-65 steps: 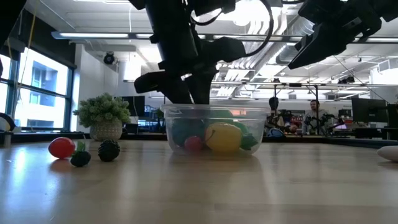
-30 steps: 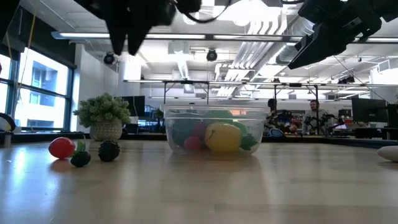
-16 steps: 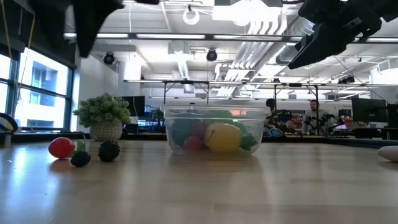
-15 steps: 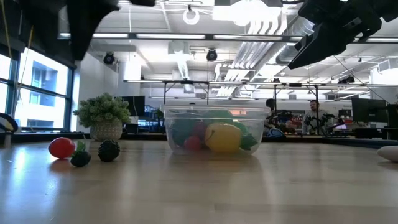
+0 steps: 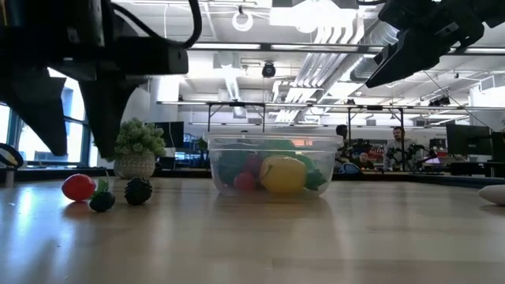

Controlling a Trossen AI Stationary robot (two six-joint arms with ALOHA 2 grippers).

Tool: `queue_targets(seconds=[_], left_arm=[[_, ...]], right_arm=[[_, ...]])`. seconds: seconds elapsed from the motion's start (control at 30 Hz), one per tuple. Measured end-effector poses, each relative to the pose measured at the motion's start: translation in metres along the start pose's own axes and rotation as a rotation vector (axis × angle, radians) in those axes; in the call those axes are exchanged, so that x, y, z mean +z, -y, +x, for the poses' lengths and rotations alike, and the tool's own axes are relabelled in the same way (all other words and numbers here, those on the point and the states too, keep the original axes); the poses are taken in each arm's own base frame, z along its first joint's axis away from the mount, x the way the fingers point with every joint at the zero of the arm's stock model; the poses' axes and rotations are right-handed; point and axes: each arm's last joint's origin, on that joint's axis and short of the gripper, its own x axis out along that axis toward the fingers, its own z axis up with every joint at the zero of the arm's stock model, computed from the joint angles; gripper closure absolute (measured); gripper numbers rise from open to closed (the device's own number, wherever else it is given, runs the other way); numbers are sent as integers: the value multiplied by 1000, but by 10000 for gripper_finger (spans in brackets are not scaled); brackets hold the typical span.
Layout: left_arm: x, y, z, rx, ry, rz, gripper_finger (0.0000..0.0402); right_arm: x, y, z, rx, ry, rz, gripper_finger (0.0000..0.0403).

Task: Pick and placing Produce into tupperware
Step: Put the red cherry into the transparent bin

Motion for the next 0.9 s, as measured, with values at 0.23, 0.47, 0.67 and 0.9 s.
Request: queue_targets(seconds=[0.23, 0.47, 0.67, 0.9], left_arm=[[-4, -3, 15, -16, -19, -13, 203], [-7, -6, 25, -21, -37, -43, 202], [-8, -8, 31, -25, -48, -50, 202], [-8, -7, 32, -33, -48, -75, 202]], right_arm=[[0, 0, 0, 0, 0, 0, 336], [0, 0, 0, 1, 0, 0, 336], [0, 0, 0, 0, 0, 0, 336], [0, 0, 0, 0, 0, 0, 336]])
